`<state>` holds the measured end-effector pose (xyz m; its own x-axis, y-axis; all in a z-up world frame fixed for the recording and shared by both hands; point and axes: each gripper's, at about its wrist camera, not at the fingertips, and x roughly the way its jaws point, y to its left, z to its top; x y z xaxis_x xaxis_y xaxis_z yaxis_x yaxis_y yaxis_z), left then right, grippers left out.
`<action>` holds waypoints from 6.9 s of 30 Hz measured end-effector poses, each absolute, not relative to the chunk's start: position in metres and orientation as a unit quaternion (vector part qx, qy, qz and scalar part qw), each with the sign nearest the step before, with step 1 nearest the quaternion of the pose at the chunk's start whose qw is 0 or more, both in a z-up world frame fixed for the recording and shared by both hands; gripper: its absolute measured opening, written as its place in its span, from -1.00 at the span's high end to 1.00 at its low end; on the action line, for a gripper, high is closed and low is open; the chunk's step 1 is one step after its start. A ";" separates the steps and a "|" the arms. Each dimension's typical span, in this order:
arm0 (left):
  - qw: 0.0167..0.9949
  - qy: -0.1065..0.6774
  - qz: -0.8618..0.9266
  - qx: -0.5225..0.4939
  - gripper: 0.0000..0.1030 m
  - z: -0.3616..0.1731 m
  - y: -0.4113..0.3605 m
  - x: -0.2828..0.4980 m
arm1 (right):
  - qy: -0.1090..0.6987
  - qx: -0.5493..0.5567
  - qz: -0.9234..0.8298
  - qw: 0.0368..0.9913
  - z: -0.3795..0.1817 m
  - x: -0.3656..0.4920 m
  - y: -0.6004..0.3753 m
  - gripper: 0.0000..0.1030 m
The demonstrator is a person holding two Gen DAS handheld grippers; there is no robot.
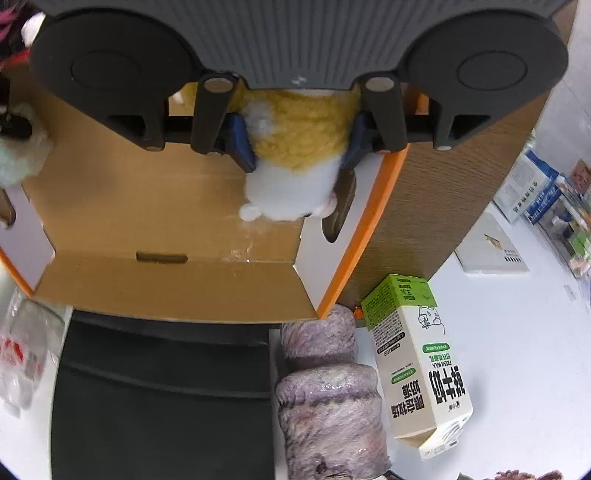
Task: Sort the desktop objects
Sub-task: 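Carry both items into the cardboard box and open both tools, then move both tools back toward the purple pouch and white cotton box, then grasp the purple pouch with the left tool while the right tool grasps the white cotton box, then lower both items into the cardboard box and open both tools, then grasp the navy pouch with the left tool while the right tool grasps the braided cable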
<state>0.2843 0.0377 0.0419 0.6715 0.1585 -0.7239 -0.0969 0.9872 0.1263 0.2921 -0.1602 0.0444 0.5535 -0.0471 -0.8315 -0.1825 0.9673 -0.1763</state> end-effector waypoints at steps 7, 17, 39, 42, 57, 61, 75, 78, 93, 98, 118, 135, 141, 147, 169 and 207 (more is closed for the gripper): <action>0.906 0.417 0.052 0.059 -0.22 0.050 0.036 0.268 | 0.491 -0.109 0.039 0.864 0.058 0.292 -0.160 -0.26; 0.934 0.358 0.010 -0.001 -0.91 0.097 0.030 0.204 | 0.379 -0.035 0.077 0.922 0.131 0.219 -0.181 -0.70; 0.965 0.253 -0.052 -0.035 -1.00 0.047 0.020 -0.039 | 0.213 0.022 0.072 0.974 0.081 -0.030 -0.218 -0.99; 0.962 0.263 -0.050 -0.052 -1.00 0.029 0.026 -0.062 | 0.221 0.013 0.081 0.972 0.067 -0.055 -0.221 -1.00; 0.964 0.255 -0.054 -0.044 -1.00 0.017 0.012 -0.094 | 0.241 0.033 0.071 0.967 0.030 -0.104 -0.241 -1.00; 0.975 0.210 -0.056 -0.035 -1.00 0.026 0.011 -0.099 | 0.121 0.043 0.103 0.986 0.043 -0.129 -0.242 -1.00; 0.967 0.207 -0.150 0.019 -1.00 0.028 -0.021 -0.001 | 0.250 0.001 0.071 0.966 0.026 -0.034 -0.255 -0.90; 0.958 0.238 -0.158 0.039 -0.99 0.022 -0.039 0.039 | 0.269 -0.001 0.082 0.960 0.023 -0.012 -0.259 -0.87; 0.946 0.285 -0.151 0.019 0.77 0.035 -0.044 0.021 | 0.311 0.017 0.092 0.946 0.011 0.012 -0.254 -0.28; 0.953 0.246 -0.177 0.008 0.78 0.058 -0.040 -0.028 | 0.282 0.026 0.094 0.955 0.028 -0.034 -0.258 -0.26; 0.970 0.193 -0.143 -0.029 0.78 0.110 0.002 -0.068 | 0.228 -0.014 0.130 0.965 0.076 -0.096 -0.223 -0.25; 0.967 0.195 -0.155 -0.060 0.78 0.174 0.011 0.138 | 0.207 -0.019 0.160 0.965 0.153 0.135 -0.218 -0.25; 0.957 0.241 -0.136 -0.093 0.78 0.162 0.003 0.248 | 0.251 -0.016 0.136 0.958 0.144 0.267 -0.194 -0.25; 0.904 0.399 -0.039 -0.151 0.74 0.073 0.001 0.340 | 0.305 -0.006 0.070 0.950 0.089 0.360 -0.173 -0.25; 0.898 0.424 -0.053 -0.106 -0.57 0.073 0.000 0.294 | 0.366 -0.087 0.078 0.923 0.099 0.322 -0.166 -0.73; 0.967 0.247 -0.047 0.034 -1.00 0.020 0.006 -0.083 | 0.307 0.014 0.112 0.945 0.023 -0.089 -0.215 -0.94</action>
<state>-0.0828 0.0060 0.0198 0.8732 -0.0740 -0.4818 0.1078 0.9933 0.0427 -0.0889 -0.2148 0.0228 0.7861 0.2197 -0.5777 -0.2027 0.9746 0.0949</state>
